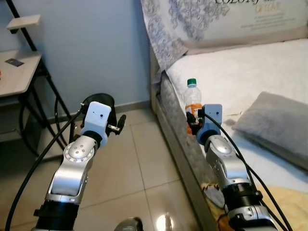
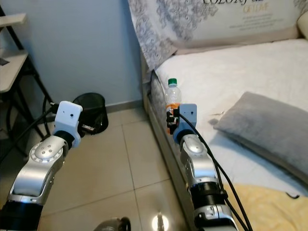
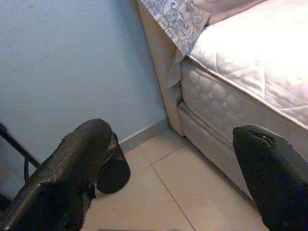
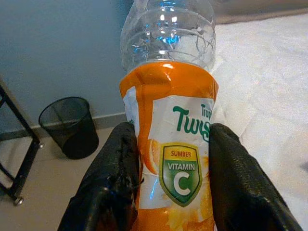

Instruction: Clean up the room

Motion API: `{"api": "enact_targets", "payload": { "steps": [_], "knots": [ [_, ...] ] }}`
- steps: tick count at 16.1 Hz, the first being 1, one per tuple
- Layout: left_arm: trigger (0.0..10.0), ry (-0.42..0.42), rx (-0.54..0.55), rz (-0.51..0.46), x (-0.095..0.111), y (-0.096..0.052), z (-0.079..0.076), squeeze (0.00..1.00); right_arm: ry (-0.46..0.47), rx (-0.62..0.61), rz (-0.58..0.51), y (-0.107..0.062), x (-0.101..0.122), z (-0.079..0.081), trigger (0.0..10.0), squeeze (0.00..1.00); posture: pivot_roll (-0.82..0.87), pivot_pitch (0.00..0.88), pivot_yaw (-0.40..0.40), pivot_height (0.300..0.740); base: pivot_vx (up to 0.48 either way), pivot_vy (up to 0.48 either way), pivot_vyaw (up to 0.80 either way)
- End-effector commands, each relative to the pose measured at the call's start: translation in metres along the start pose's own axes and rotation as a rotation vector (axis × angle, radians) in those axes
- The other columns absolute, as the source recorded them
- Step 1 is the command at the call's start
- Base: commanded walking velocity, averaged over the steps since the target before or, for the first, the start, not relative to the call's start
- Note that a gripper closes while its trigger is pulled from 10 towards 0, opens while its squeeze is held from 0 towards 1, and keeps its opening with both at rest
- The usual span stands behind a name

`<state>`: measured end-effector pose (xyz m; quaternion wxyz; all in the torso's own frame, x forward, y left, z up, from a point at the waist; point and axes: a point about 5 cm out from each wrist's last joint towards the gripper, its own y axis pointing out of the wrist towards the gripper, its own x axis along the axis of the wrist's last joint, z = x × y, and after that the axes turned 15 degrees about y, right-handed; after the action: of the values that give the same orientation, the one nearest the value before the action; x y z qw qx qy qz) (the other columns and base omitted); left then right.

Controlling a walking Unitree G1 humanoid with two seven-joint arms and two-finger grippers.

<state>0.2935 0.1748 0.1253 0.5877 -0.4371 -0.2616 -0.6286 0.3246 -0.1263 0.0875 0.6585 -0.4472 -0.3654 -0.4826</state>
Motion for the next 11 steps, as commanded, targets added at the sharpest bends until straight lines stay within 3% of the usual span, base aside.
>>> {"api": "enact_targets", "payload": {
  "steps": [1,5,11],
  "knots": [
    [10.0,-0.001,-0.002,-0.001,0.0022,0.0021,0.0035,0.00,0.006,0.003,-0.024,0.0022,0.0067,0.0024,10.0,0.00,-0.01,0.000,0.050,0.740,0.277,0.000,0.00],
    [10.0,-0.003,-0.010,0.000,0.0026,0.0021,0.0003,0.00,-0.020,-0.007,-0.002,0.0013,0.0029,0.0003,10.0,0.00,-0.02,0.000,0.039,0.740,0.279,0.000,0.77],
    [10.0,-0.007,-0.018,0.005,0.0015,0.0019,-0.0021,0.00,-0.020,-0.009,0.013,0.0009,0.0005,0.0009,10.0,0.00,-0.02,0.000,0.040,0.740,0.278,0.000,0.00]
  ]
}}
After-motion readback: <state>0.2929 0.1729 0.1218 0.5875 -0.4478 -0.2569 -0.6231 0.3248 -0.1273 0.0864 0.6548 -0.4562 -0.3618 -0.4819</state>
